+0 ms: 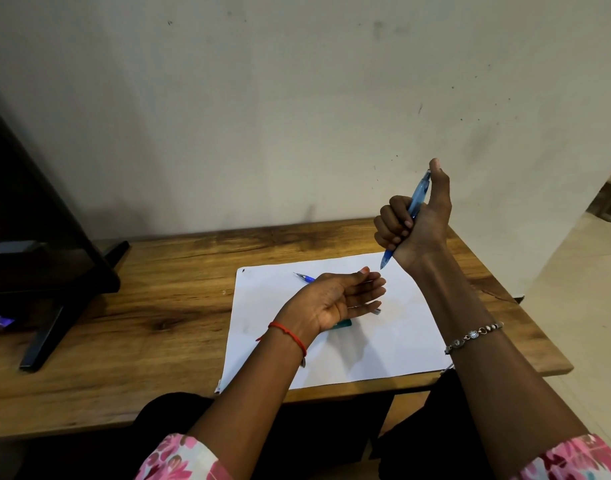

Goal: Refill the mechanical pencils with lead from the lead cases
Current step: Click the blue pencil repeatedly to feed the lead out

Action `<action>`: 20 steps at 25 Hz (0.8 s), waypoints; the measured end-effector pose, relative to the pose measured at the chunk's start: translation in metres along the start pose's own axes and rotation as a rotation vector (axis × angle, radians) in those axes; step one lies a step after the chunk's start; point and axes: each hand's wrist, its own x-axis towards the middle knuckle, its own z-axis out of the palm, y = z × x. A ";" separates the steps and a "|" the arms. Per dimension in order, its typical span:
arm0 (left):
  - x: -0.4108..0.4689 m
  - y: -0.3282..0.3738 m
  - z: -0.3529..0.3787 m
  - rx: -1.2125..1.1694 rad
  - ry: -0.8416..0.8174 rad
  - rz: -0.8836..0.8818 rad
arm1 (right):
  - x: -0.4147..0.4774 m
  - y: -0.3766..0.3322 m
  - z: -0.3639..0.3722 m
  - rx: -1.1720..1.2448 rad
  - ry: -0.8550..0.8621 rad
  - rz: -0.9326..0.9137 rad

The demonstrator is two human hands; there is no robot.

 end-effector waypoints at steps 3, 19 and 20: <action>0.000 0.001 0.000 0.000 -0.005 0.001 | -0.002 -0.002 0.001 0.019 0.012 -0.006; -0.002 -0.001 0.003 0.019 0.009 -0.016 | -0.003 -0.001 0.001 0.011 0.021 -0.029; -0.002 -0.001 0.003 0.018 0.009 -0.016 | -0.003 -0.001 0.001 0.006 0.021 -0.027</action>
